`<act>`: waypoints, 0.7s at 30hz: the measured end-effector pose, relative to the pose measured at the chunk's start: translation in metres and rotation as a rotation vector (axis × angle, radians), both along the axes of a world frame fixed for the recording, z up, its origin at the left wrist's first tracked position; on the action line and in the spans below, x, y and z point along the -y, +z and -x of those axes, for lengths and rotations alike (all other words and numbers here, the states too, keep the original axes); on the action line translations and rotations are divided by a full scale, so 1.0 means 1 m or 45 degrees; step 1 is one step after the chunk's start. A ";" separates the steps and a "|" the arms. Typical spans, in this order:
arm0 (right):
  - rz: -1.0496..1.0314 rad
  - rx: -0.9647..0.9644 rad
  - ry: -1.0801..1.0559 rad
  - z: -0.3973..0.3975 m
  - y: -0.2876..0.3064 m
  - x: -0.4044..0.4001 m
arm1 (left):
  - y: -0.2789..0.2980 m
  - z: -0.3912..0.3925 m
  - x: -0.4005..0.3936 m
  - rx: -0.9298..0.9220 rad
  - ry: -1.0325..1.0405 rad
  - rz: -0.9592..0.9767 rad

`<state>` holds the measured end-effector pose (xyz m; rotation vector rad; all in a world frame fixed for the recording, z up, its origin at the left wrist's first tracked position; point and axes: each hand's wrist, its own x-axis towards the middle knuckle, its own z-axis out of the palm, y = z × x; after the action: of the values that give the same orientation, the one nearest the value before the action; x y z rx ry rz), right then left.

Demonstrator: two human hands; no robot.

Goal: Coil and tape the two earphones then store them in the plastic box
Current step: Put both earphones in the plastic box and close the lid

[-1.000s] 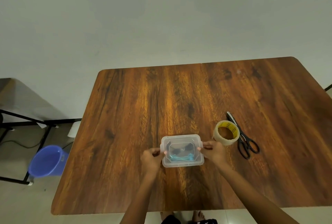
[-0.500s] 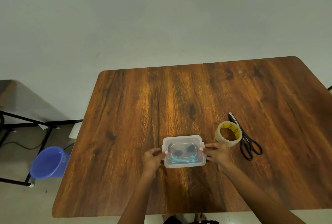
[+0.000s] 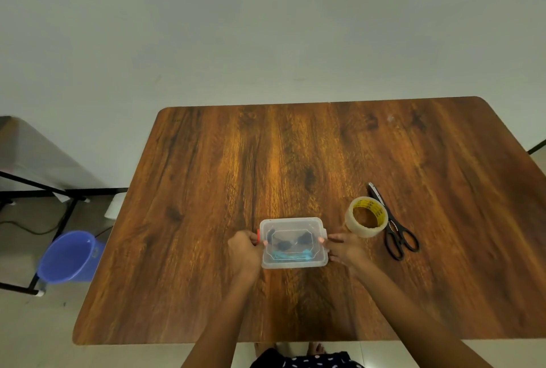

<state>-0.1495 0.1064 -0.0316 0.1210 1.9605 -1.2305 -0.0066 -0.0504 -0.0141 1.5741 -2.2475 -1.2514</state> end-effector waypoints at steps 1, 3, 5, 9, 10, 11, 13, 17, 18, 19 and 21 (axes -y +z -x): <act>-0.018 -0.001 0.022 0.000 0.000 0.000 | 0.000 0.001 0.000 0.010 -0.011 0.016; -0.072 -0.102 0.048 0.001 -0.001 0.000 | -0.001 0.001 0.001 0.031 -0.022 0.045; -0.140 -0.310 0.031 0.000 -0.004 -0.001 | -0.002 0.001 0.002 0.041 -0.042 0.064; -0.210 -0.677 0.105 -0.013 -0.004 0.002 | -0.003 0.001 0.002 0.026 -0.032 0.046; -0.215 -0.723 0.124 -0.015 -0.003 0.003 | -0.003 0.001 0.002 0.020 -0.027 0.045; -0.224 -0.755 0.137 -0.017 -0.003 0.003 | -0.004 0.001 0.002 0.015 -0.034 0.037; -0.256 -0.791 0.159 -0.019 -0.004 0.003 | -0.004 0.000 0.001 -0.010 -0.041 0.042; -0.292 -0.839 0.221 -0.020 -0.007 0.006 | -0.005 -0.001 0.001 0.018 -0.301 0.241; -0.293 -0.850 0.251 -0.018 -0.007 0.008 | -0.004 -0.001 0.002 -0.022 -0.447 0.254; -0.289 -0.858 0.288 -0.015 -0.006 0.010 | -0.003 0.000 0.001 -0.074 -0.603 0.198; -0.258 -0.889 0.361 -0.007 -0.004 0.015 | -0.009 -0.001 0.004 -0.079 -0.984 0.164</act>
<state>-0.1424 0.0910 -0.0357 -0.5366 2.5808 -0.9506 -0.0060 -0.0540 -0.0230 0.5969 -2.9307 -1.2117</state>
